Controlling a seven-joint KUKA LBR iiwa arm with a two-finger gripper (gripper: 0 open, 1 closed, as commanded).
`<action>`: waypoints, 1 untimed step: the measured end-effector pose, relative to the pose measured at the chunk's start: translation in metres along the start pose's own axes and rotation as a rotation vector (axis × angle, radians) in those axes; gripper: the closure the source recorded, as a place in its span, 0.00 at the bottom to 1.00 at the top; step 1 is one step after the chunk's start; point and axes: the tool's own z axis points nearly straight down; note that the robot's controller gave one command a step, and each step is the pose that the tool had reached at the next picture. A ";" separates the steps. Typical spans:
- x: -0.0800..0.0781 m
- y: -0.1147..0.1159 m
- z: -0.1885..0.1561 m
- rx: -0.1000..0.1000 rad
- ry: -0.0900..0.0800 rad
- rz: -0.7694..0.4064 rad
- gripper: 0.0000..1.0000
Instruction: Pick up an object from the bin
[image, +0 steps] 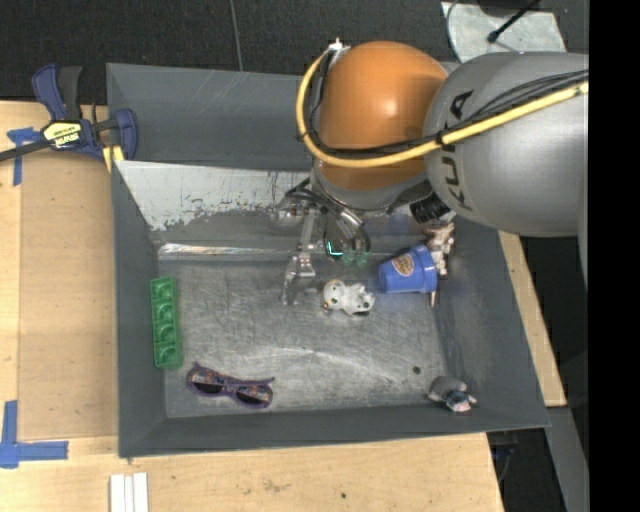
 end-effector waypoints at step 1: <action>-0.002 -0.001 -0.005 -0.001 -0.009 0.003 0.00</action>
Offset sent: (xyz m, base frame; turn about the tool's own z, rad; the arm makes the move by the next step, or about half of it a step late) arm 0.0357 -0.1024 -0.0907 0.0144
